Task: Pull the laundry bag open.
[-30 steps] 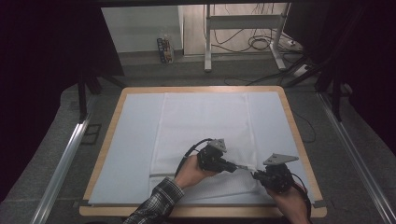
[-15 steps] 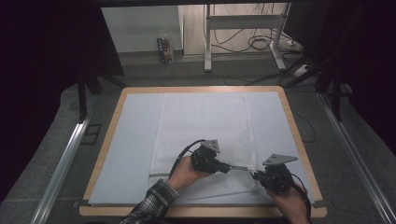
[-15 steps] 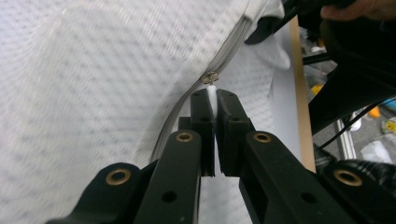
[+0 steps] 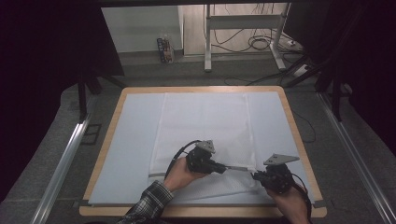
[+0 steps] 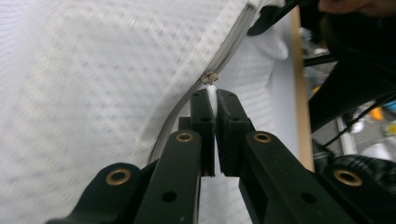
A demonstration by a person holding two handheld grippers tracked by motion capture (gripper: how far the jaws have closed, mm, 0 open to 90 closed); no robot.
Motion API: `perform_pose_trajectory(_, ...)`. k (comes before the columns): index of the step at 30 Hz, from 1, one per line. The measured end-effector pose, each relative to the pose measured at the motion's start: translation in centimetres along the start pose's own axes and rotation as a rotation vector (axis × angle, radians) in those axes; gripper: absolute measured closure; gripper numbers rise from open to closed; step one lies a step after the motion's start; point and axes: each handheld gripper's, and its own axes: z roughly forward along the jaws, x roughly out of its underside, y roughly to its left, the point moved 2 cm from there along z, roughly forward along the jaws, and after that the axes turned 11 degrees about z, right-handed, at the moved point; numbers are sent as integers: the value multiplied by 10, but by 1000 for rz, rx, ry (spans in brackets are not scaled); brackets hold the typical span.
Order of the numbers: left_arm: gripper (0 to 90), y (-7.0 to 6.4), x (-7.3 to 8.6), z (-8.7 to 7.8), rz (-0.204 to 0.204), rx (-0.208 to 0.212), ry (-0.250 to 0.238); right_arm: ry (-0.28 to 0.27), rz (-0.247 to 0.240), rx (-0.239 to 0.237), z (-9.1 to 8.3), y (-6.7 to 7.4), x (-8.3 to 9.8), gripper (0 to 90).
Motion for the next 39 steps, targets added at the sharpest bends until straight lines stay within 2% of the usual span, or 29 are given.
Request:
perform_pose_trajectory(6,876,-1,5,-7,-10,-11,-4,-5,1,1,0,0,0,848)
perform_pose_trajectory(11,875,-2,13,-15,-15,-36,9,-6,1,8,-1,-2,0,848)
perform_pose_trajectory(14,875,-3,18,-20,-31,-43,-8,-9,8,-1,-1,-3,0,848)
perform_pose_trajectory(21,875,-9,21,-23,-12,-61,-9,-7,1,-12,0,-1,1,846)
perform_pose_trajectory(29,875,-11,26,-23,-20,-60,-15,13,-8,-9,2,0,1,846)
perform_pose_trajectory(30,875,-11,28,-24,-8,-68,-1,12,-4,0,2,0,1,846)
perform_pose_trajectory(34,875,-6,36,-32,-42,-53,-27,7,6,8,1,-1,1,846)
perform_pose_trajectory(39,874,-6,41,-39,-45,-56,-29,13,3,8,2,0,1,846)
